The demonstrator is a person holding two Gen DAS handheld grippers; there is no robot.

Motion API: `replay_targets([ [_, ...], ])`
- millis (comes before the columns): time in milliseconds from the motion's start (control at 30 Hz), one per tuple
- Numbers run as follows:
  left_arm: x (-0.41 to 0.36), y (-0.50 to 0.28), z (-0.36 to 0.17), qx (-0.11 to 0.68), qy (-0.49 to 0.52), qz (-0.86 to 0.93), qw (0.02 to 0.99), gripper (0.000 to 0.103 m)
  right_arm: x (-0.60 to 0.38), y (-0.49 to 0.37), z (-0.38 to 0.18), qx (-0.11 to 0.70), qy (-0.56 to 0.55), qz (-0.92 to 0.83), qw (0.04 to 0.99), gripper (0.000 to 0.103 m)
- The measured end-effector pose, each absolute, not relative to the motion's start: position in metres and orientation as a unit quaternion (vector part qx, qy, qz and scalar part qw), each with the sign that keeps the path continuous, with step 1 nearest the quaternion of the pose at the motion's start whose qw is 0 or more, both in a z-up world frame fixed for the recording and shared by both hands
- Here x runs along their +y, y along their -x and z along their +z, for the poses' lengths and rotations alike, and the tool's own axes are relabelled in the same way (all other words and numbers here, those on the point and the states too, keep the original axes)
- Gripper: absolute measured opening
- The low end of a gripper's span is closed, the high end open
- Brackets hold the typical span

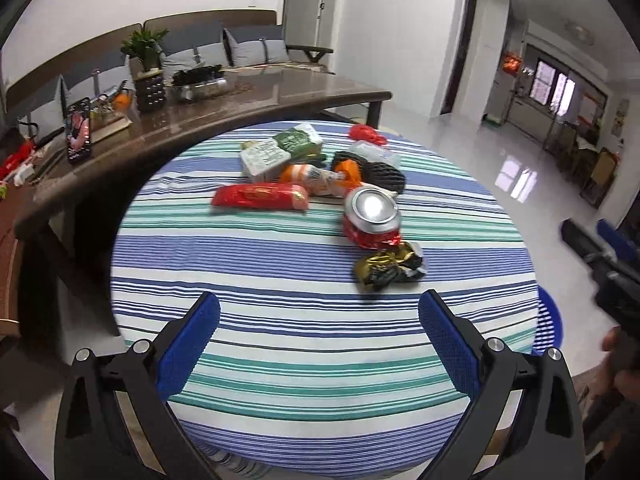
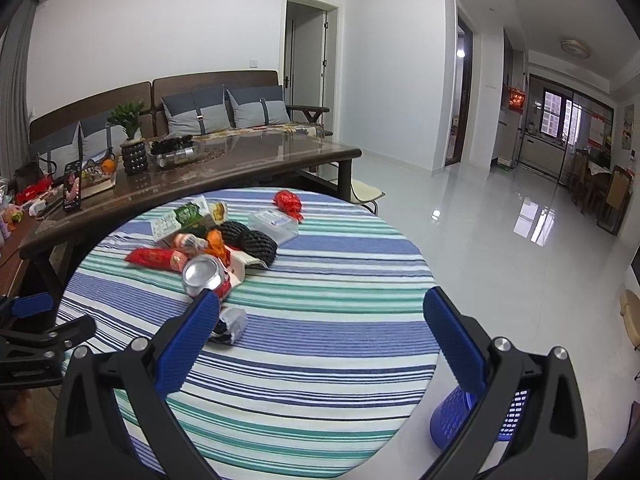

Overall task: Collect trash
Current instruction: 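Move the right tool toward the gold-and-black wrapper while the left tool approaches the crushed red can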

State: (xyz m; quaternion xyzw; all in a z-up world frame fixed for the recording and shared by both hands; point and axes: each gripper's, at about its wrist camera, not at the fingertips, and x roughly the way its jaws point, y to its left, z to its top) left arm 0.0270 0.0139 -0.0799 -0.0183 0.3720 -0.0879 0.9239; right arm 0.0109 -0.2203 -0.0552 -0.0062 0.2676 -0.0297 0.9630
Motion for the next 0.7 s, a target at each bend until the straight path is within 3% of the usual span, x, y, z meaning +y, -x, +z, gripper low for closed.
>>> replay_targets([
  [367, 0.033, -0.039, -0.093, 0.379, 0.047, -0.066, 0.922, 0.098, -0.216, -0.025, -0.104, 0.333, 0.0, -0.011, 0.943, 0.098],
  [700, 0.061, -0.038, -0.092, 0.369, 0.079, -0.031, 0.926, 0.098, -0.158, -0.059, -0.106, 0.344, -0.022, 0.068, 0.936, 0.098],
])
